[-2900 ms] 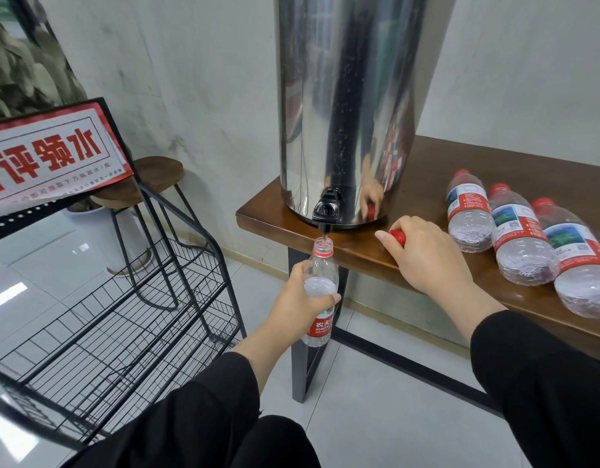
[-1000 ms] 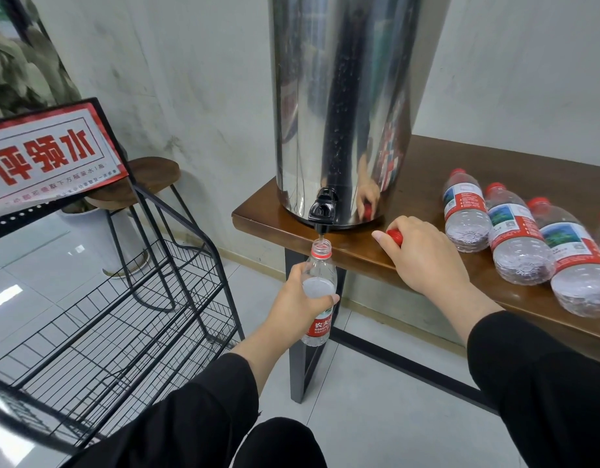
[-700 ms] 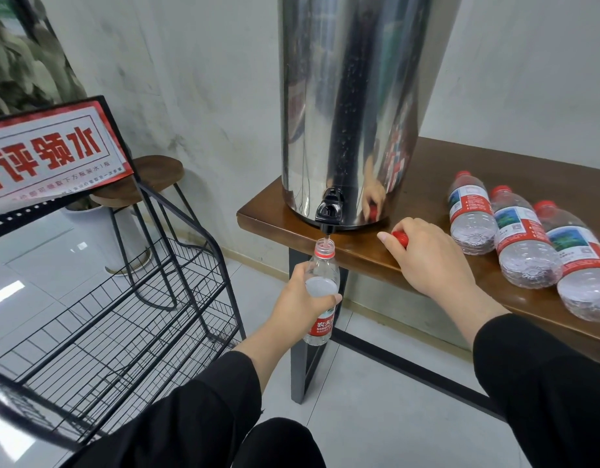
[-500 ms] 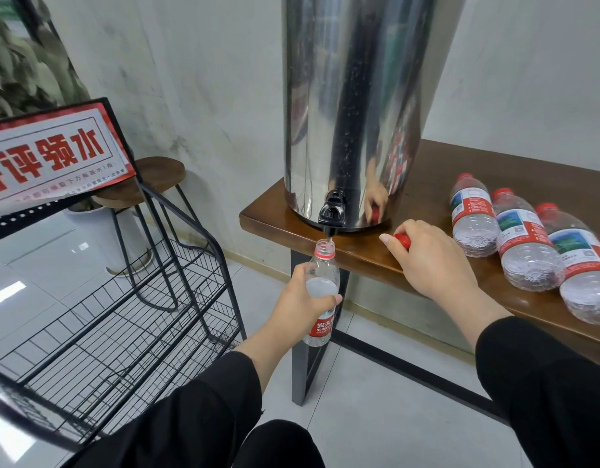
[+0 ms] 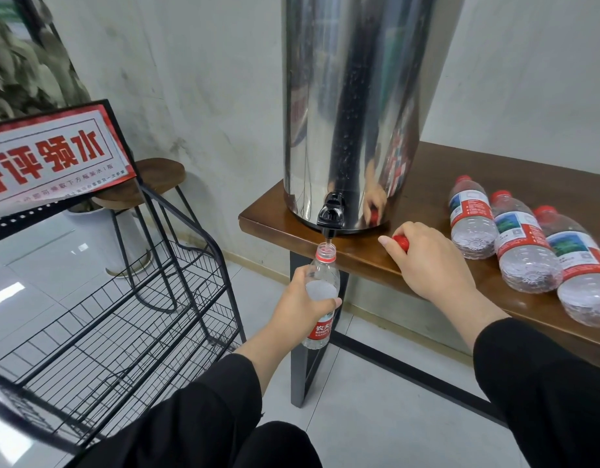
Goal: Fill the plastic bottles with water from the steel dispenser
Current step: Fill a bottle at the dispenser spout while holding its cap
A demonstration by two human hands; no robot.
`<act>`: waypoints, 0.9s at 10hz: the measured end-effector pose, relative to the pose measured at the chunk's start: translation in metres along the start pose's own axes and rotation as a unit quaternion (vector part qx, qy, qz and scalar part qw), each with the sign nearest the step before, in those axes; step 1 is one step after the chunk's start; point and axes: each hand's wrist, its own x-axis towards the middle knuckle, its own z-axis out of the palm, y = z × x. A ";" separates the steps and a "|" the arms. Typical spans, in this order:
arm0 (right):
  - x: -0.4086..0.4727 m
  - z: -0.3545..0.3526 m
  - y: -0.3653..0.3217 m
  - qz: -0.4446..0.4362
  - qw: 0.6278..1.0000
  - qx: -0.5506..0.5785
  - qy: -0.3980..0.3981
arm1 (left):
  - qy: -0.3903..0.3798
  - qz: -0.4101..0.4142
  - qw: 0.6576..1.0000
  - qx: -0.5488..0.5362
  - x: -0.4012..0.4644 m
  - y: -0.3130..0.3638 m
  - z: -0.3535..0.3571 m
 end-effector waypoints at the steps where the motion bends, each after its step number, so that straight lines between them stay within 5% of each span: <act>1: 0.000 0.000 0.000 -0.001 1.000 0.001 0.000 | -0.001 0.002 1.000 0.002 0.000 -0.001 0.000; 9: 0.001 0.001 0.001 0.006 1.000 0.001 -0.006 | -0.006 0.003 1.000 0.013 -0.001 0.002 0.001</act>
